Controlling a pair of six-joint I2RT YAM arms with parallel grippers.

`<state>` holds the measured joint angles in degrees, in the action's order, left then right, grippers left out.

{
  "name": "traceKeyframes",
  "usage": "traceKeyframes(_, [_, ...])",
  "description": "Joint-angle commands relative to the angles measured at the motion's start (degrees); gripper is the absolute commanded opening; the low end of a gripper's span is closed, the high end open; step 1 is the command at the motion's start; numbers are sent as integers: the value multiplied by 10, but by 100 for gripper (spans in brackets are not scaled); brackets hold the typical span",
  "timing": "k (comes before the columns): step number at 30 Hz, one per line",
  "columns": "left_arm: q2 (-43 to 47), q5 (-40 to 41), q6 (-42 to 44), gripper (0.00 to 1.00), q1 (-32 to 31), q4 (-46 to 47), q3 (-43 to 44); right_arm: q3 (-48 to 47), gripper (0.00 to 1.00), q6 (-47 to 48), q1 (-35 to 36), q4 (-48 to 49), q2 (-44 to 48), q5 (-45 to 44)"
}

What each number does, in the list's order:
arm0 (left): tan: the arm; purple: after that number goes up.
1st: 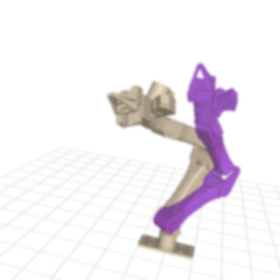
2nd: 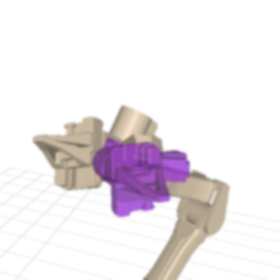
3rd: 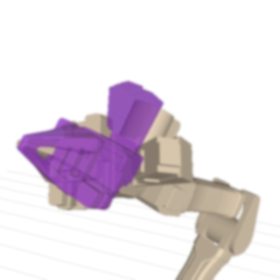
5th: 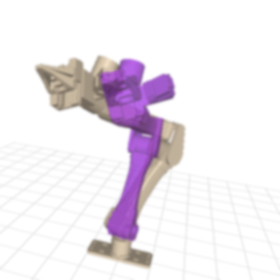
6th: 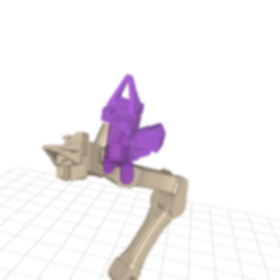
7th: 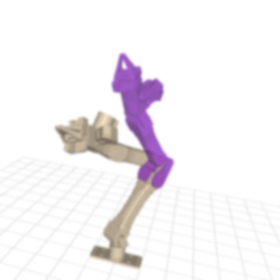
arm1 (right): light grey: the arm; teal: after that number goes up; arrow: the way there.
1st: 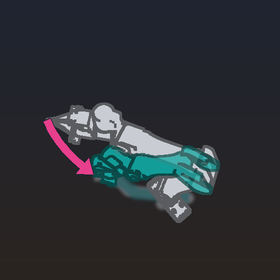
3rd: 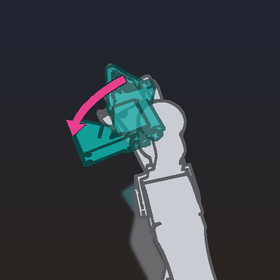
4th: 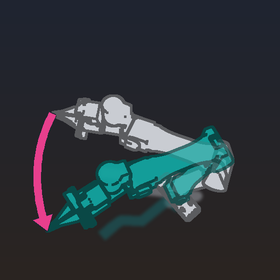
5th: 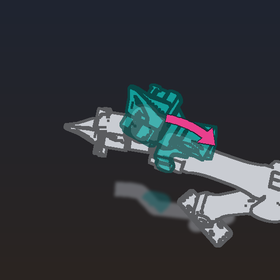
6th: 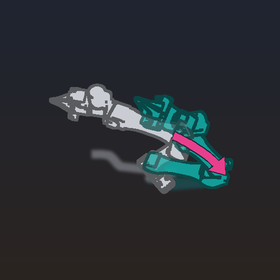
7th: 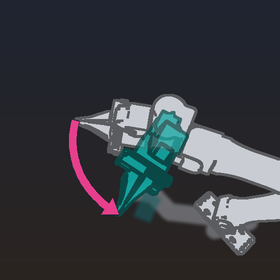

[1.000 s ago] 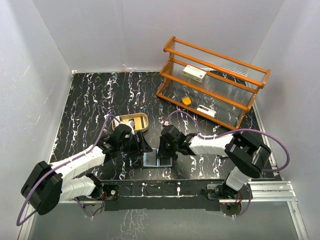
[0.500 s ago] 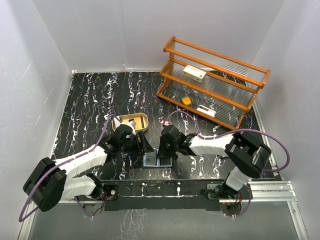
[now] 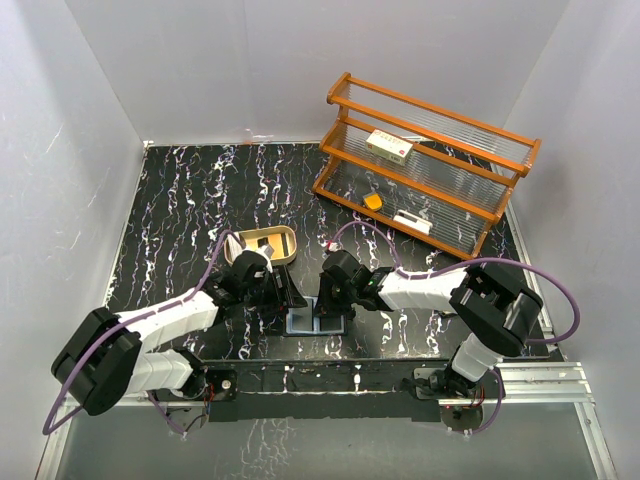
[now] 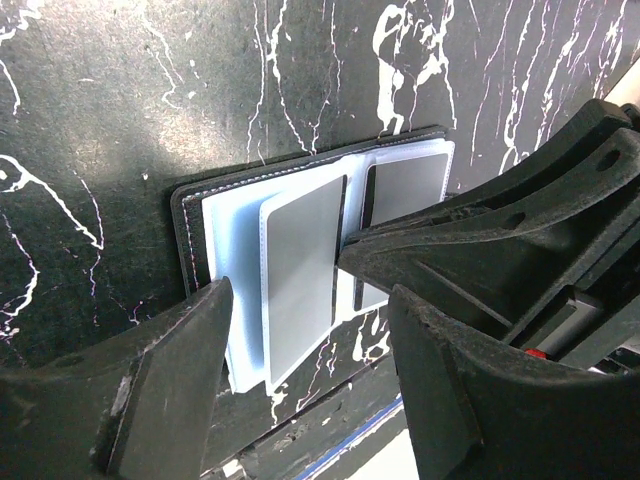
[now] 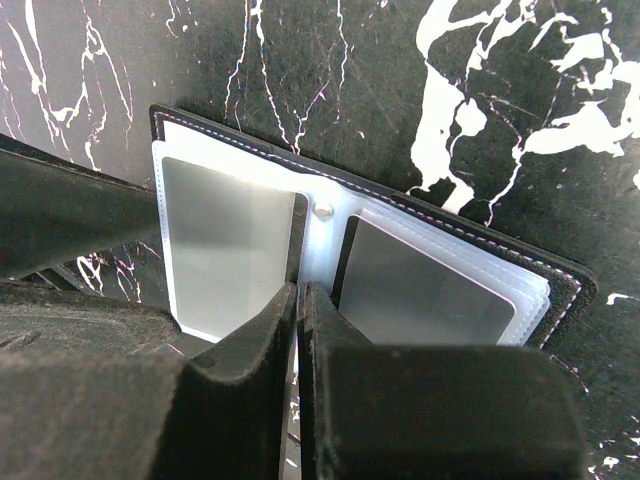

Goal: Put the credit cards into the card holder
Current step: Turn over the card holder at the center of the board.

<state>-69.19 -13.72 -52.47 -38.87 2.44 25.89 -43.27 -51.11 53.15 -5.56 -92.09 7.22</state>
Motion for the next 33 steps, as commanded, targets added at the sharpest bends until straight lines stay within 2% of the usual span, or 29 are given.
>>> traceKeyframes(1, [-2,4,10,62,-3,13,-9,18,4,11,3,-12,-7,-19])
traceKeyframes(9, [-11,-2,10,62,-4,18,-11,18,4,10,4,-11,-8,-19])
traceKeyframes(16, [-23,-47,-26,62,-9,78,-24,22,4,9,4,-3,-16,-17])
traceKeyframes(19, [-12,-50,-32,61,-18,74,-14,23,4,10,4,1,-17,-18])
traceKeyframes(29, [17,-66,-57,43,-39,84,2,26,9,18,4,16,-4,-22])
traceKeyframes(33, [9,-85,-74,40,-46,115,0,34,11,19,3,28,8,-27])
